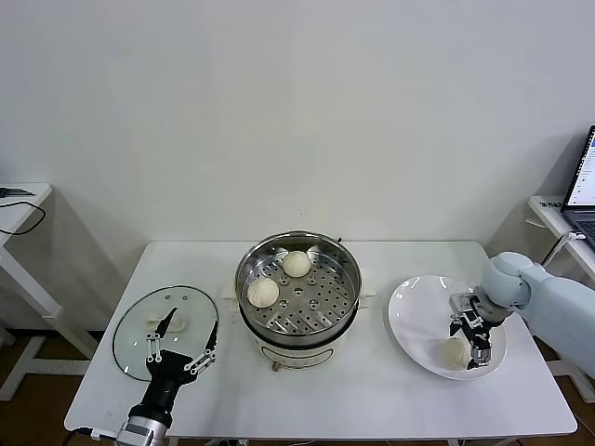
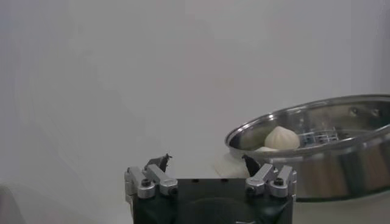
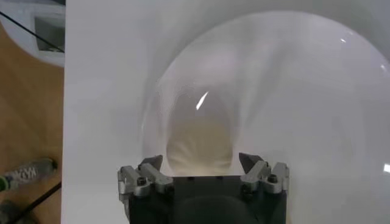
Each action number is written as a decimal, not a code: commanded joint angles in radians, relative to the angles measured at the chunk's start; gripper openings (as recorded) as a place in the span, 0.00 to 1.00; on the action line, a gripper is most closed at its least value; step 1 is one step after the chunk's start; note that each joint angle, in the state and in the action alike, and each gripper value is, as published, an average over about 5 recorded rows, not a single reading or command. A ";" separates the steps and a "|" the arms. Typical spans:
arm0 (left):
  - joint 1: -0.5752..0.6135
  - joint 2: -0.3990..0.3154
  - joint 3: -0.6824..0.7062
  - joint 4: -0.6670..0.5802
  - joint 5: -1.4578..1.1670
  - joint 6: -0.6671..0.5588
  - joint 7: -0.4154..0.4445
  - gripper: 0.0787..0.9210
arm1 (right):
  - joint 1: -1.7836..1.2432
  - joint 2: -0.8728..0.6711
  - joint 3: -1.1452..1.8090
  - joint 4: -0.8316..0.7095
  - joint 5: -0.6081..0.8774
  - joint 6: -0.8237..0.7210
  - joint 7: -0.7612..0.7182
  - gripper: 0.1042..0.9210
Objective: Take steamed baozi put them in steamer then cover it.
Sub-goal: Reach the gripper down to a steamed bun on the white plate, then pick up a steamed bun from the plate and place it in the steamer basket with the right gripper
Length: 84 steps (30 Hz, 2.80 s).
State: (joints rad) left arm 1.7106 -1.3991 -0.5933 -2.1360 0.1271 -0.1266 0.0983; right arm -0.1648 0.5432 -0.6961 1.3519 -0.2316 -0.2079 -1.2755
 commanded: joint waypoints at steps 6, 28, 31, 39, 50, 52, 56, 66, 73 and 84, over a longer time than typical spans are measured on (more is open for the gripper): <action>-0.003 -0.001 0.000 0.001 0.000 0.000 0.001 0.88 | -0.017 0.007 0.017 -0.009 -0.017 0.004 -0.008 0.79; 0.004 0.002 0.008 -0.016 0.004 0.002 0.001 0.88 | 0.381 -0.079 -0.131 0.090 0.172 -0.002 -0.043 0.68; 0.007 0.003 0.008 -0.017 0.005 0.001 0.001 0.88 | 0.525 -0.073 -0.211 0.124 0.209 0.015 -0.050 0.68; 0.009 0.004 0.006 -0.018 0.007 -0.001 0.002 0.88 | 0.818 0.010 -0.348 0.245 0.201 0.132 -0.051 0.68; 0.003 0.004 0.001 -0.020 0.006 0.000 0.005 0.88 | 0.967 0.253 -0.453 0.288 0.169 0.354 -0.027 0.68; 0.000 0.004 0.000 -0.019 0.005 0.000 0.006 0.88 | 0.969 0.304 -0.467 0.278 0.170 0.398 -0.014 0.69; -0.004 0.004 -0.002 -0.018 0.005 0.000 0.009 0.88 | 0.956 0.396 -0.501 0.245 0.169 0.502 0.009 0.70; -0.006 0.011 -0.021 -0.014 0.001 -0.003 0.022 0.88 | 0.902 0.521 -0.562 0.218 0.157 0.658 0.035 0.72; -0.013 0.011 -0.020 -0.008 -0.001 -0.003 0.026 0.88 | 0.866 0.564 -0.582 0.225 0.180 0.705 0.037 0.72; -0.017 0.016 -0.027 0.002 -0.004 -0.004 0.032 0.88 | 0.823 0.617 -0.599 0.215 0.203 0.743 0.032 0.72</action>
State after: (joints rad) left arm 1.6954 -1.3839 -0.6203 -2.1370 0.1232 -0.1300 0.1291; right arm 0.6774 1.0994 -1.2741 1.5692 -0.0379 0.4763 -1.2476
